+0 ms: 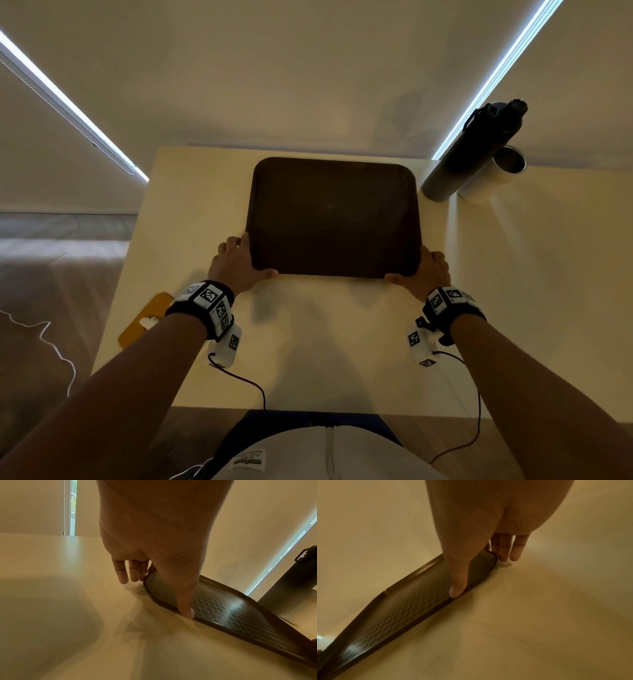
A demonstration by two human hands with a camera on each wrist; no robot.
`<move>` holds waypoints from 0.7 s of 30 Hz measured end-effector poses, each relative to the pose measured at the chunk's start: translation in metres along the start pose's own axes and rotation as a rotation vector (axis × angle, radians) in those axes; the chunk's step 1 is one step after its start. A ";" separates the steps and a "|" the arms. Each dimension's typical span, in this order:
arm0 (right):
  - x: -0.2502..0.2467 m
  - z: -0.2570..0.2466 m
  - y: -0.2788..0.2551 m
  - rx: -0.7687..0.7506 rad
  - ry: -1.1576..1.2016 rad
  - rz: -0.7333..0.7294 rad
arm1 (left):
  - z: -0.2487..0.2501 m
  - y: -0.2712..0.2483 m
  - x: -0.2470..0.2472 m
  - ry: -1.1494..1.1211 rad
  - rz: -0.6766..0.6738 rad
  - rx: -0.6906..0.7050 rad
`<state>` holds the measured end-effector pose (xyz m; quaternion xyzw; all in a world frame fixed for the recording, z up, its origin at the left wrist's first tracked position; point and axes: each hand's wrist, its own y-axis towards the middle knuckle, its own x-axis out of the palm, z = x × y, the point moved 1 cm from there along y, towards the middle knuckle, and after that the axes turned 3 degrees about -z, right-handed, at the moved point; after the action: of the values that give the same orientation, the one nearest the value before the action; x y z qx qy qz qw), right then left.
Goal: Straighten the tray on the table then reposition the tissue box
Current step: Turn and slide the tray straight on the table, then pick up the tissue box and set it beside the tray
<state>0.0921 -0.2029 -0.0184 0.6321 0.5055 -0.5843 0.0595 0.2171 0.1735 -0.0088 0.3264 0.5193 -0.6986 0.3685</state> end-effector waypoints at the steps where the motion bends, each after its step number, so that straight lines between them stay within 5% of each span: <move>1: -0.003 -0.001 -0.001 -0.004 -0.032 0.011 | 0.001 -0.003 -0.004 -0.007 0.013 0.011; 5: -0.016 -0.022 -0.010 -0.110 -0.031 0.040 | -0.005 -0.032 -0.027 -0.136 0.130 0.093; 10: -0.010 -0.088 -0.041 -0.451 0.086 -0.070 | -0.049 -0.100 -0.040 -0.239 0.312 0.183; 15: 0.026 -0.174 -0.097 -0.721 0.134 -0.393 | -0.128 -0.158 -0.046 -0.285 0.283 0.117; 21: 0.107 -0.253 -0.155 -0.835 -0.029 -0.652 | -0.212 -0.177 -0.034 -0.356 0.104 0.090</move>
<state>0.1337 0.1015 0.0542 0.3562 0.8646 -0.3303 0.1284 0.0996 0.4179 0.0532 0.2401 0.3967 -0.7478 0.4751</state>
